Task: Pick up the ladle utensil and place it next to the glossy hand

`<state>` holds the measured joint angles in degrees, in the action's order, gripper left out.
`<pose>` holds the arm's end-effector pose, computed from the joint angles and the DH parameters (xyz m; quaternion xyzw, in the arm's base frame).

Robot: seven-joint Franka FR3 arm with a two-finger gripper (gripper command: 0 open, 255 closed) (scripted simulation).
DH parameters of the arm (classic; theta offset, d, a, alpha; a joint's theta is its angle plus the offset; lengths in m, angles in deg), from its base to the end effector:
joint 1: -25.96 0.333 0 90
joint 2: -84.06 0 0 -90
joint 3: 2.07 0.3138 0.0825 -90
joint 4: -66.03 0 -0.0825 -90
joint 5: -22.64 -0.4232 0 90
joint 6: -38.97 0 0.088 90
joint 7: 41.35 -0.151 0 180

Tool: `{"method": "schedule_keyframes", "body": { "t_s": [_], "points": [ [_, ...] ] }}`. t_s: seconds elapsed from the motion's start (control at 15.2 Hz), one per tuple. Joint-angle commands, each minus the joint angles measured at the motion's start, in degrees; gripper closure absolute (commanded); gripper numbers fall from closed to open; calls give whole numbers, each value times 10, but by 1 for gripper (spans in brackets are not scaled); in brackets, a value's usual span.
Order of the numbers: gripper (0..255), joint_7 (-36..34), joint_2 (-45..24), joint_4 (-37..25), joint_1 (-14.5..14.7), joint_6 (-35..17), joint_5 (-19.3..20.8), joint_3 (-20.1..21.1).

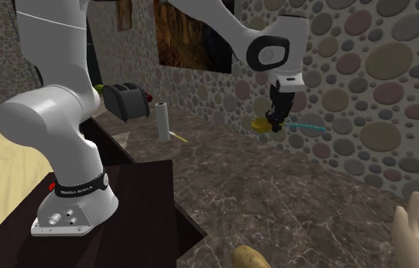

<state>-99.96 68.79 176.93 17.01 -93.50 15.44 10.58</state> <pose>0.6555 0.0461 0.2952 -0.8616 0.4984 -0.0089 0.0956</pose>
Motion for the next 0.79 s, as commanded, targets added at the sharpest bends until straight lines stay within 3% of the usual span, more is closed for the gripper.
{"method": "schedule_keyframes", "body": {
  "t_s": [0.0,0.73],
  "points": [
    [255,29,-11,-18,-18,11,-3,-9],
    [255,147,-87,-139,-98,75,-11,-46]
  ]
}}
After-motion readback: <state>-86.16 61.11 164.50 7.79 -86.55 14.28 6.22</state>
